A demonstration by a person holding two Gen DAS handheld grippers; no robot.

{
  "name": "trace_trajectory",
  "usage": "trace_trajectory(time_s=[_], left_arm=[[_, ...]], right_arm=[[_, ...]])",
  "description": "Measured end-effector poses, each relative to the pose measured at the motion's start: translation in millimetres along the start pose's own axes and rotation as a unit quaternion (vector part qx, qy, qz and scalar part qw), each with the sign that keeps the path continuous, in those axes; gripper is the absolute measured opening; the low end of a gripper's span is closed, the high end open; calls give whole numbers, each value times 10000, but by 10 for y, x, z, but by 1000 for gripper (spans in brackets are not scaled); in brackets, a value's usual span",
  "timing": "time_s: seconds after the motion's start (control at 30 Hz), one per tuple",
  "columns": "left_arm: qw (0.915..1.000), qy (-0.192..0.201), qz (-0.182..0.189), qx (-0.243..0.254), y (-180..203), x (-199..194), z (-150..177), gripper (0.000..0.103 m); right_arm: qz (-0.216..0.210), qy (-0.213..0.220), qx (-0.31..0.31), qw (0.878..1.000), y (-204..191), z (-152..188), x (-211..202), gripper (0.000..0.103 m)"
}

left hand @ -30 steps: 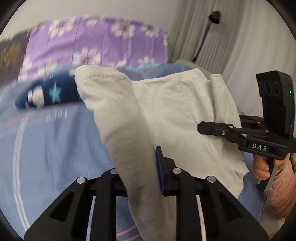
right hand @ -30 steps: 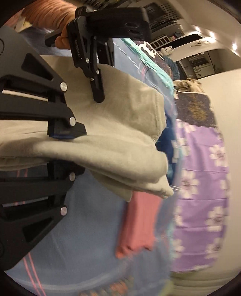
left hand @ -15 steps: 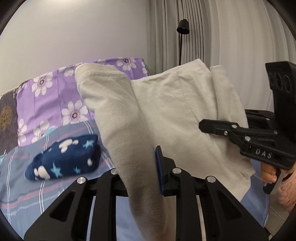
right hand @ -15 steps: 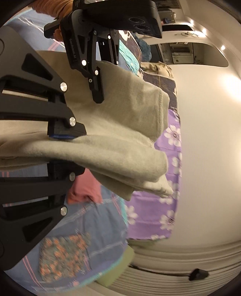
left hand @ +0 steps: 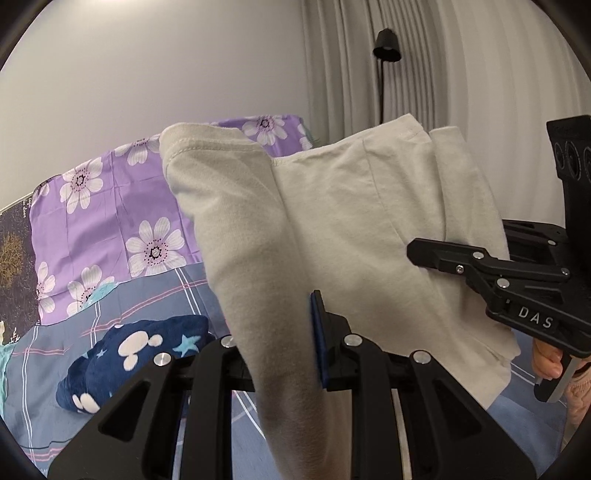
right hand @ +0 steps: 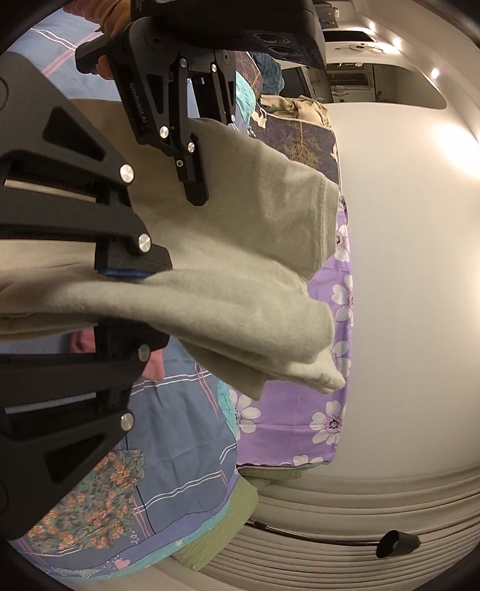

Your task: Fold small clothes

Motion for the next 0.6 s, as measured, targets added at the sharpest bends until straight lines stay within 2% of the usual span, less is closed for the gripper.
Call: trace_trajectory(time_s=[0.17,0.6], left_arm=[[9998,-170,-127,-28,-201,399,-66,21],[9983,-490,-319,52,-438,1158,-179,21]], right_arm=[[76,-191,66,9998,118,-35,469,16],[343,-562,293,9974,440,-13,1241,16]])
Point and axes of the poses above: each gripper's, at about its wrist camera, not at the fingertips, and x roughly the way its jaws point, y to its right, z to its underside, the point moved 6 cm from there along x, roughly the way its jaws point, and after that the axes turned 6 degrees about z, right-handed, at the moved point
